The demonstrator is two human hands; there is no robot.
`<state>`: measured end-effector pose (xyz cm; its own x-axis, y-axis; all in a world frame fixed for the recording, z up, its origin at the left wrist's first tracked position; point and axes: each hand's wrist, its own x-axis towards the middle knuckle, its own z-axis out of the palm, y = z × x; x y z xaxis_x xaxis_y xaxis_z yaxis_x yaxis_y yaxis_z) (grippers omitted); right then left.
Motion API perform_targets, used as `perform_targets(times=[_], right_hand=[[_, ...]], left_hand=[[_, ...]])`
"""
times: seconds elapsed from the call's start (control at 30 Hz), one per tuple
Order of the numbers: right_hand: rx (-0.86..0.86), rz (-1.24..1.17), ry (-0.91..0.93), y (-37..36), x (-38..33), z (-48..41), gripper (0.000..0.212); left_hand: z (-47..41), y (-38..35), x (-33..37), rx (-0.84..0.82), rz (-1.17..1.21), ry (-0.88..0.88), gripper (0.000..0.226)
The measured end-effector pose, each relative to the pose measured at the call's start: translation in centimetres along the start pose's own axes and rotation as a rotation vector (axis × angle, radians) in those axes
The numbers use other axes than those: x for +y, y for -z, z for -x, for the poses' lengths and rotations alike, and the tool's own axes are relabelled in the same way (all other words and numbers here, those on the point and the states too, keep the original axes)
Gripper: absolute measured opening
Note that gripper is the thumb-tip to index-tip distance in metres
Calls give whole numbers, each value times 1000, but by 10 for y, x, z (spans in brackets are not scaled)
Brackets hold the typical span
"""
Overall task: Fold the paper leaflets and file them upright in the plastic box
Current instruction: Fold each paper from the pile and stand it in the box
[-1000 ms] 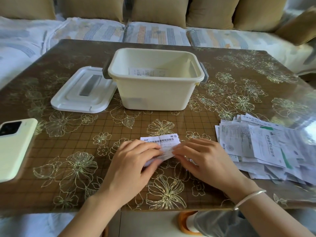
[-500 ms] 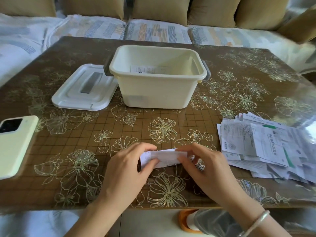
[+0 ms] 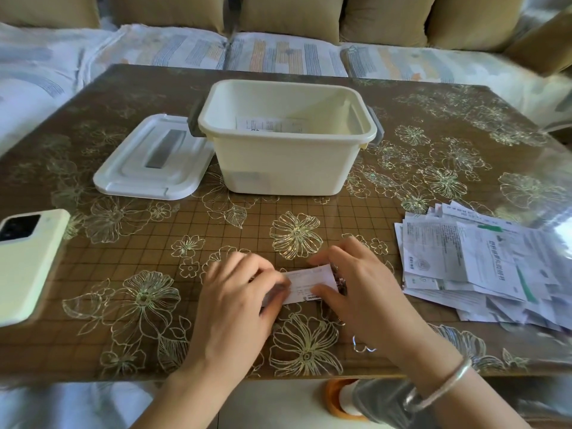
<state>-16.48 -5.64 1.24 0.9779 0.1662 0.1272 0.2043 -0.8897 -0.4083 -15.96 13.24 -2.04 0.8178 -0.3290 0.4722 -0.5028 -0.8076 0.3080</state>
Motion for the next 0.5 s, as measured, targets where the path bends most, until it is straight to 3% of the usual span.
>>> perform_targets(times=[0.1, 0.27, 0.5], right_hand=[[-130, 94, -29, 8, -7, -13, 41], [-347, 229, -63, 18, -18, -38, 67], [-489, 254, -56, 24, -19, -50, 60]], left_hand=[[0, -1, -1, -14, 50, 16, 10], [1, -1, -1, -36, 155, 115, 12], [-2, -1, 2, -101, 189, 181, 25]])
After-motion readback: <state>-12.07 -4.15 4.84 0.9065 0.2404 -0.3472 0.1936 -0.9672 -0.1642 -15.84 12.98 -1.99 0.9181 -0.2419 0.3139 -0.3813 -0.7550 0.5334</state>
